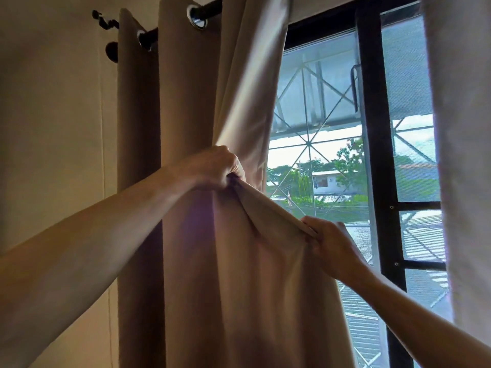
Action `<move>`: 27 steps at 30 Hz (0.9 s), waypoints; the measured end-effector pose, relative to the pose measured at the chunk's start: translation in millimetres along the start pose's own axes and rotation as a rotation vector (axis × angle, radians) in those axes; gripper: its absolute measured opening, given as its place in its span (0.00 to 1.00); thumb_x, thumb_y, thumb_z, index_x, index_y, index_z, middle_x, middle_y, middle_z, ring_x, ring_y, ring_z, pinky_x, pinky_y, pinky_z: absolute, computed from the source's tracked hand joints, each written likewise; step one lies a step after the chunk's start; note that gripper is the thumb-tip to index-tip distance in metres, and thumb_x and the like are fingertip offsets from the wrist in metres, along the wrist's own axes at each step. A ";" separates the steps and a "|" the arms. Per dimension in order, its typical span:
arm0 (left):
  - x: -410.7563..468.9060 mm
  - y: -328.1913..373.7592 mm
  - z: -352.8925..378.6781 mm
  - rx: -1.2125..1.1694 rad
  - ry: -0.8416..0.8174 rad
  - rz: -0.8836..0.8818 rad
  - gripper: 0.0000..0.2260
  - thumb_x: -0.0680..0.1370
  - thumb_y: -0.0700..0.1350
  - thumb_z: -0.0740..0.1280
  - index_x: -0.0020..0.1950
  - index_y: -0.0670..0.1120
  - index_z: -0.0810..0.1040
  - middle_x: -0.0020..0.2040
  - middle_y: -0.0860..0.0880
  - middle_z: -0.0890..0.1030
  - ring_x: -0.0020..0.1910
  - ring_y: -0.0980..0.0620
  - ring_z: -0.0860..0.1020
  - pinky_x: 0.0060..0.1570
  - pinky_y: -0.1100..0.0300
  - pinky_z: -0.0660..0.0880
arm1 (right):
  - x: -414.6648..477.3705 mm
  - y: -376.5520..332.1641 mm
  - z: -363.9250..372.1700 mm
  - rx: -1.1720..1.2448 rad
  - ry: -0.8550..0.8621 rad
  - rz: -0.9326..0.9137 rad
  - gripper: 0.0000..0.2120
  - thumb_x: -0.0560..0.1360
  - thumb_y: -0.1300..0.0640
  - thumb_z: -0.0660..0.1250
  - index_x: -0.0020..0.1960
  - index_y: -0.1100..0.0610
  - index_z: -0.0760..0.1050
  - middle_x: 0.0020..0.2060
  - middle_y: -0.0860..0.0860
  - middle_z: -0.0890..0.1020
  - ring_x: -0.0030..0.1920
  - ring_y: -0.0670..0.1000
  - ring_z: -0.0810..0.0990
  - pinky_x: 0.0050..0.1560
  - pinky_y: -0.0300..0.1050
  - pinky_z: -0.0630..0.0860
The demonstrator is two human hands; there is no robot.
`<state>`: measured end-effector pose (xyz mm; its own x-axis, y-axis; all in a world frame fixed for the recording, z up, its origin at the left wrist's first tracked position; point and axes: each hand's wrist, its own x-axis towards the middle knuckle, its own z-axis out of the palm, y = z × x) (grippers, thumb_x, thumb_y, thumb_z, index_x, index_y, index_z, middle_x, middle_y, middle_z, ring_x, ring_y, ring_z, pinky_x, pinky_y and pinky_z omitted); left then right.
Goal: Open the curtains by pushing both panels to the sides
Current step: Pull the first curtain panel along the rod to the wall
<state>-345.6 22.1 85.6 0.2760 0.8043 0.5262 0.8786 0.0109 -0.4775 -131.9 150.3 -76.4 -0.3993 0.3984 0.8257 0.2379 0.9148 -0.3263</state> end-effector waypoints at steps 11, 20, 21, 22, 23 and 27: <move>-15.2 -12.3 0.3 -0.021 -0.060 -0.107 0.16 0.68 0.37 0.65 0.50 0.50 0.86 0.42 0.52 0.87 0.43 0.55 0.83 0.44 0.57 0.79 | 26.9 8.8 27.8 0.069 -0.011 -0.099 0.07 0.68 0.60 0.63 0.34 0.49 0.73 0.23 0.49 0.72 0.30 0.36 0.69 0.31 0.44 0.70; -26.9 -25.4 -3.5 -0.045 -0.138 -0.238 0.09 0.69 0.43 0.74 0.48 0.52 0.87 0.38 0.54 0.86 0.38 0.60 0.81 0.40 0.61 0.77 | 55.6 11.9 53.6 0.124 -0.054 -0.176 0.13 0.67 0.67 0.66 0.35 0.48 0.73 0.26 0.39 0.77 0.28 0.33 0.73 0.28 0.35 0.66; -28.8 -26.2 -4.2 -0.059 -0.130 -0.241 0.09 0.69 0.43 0.74 0.48 0.52 0.87 0.37 0.54 0.86 0.38 0.61 0.81 0.39 0.63 0.76 | 57.0 11.7 57.5 0.133 -0.055 -0.180 0.14 0.67 0.67 0.65 0.36 0.48 0.73 0.24 0.42 0.76 0.28 0.33 0.74 0.29 0.35 0.67; -30.5 -27.6 -4.6 -0.075 -0.115 -0.247 0.09 0.69 0.43 0.74 0.48 0.51 0.87 0.37 0.55 0.86 0.37 0.63 0.81 0.38 0.68 0.74 | 58.3 11.2 60.2 0.141 -0.062 -0.177 0.14 0.67 0.68 0.65 0.35 0.47 0.74 0.23 0.44 0.76 0.28 0.32 0.74 0.29 0.35 0.67; -32.1 -29.7 -4.7 -0.086 -0.099 -0.256 0.09 0.69 0.41 0.73 0.47 0.51 0.87 0.36 0.56 0.86 0.36 0.66 0.80 0.36 0.72 0.71 | 59.9 10.8 62.7 0.147 -0.067 -0.182 0.15 0.67 0.68 0.64 0.34 0.48 0.73 0.22 0.43 0.76 0.28 0.32 0.74 0.28 0.34 0.66; -37.6 -42.6 -0.4 -0.128 -0.065 -0.283 0.10 0.70 0.38 0.72 0.47 0.50 0.87 0.31 0.65 0.82 0.36 0.71 0.79 0.35 0.77 0.67 | 67.0 6.9 72.2 0.157 -0.050 -0.198 0.17 0.67 0.68 0.65 0.31 0.47 0.71 0.25 0.34 0.76 0.27 0.33 0.73 0.28 0.33 0.65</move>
<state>-393.3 -8.8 86.4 -0.0086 0.8164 0.5774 0.9599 0.1686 -0.2241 -220.9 188.0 -56.6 -0.4691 0.2099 0.8579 0.0122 0.9728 -0.2313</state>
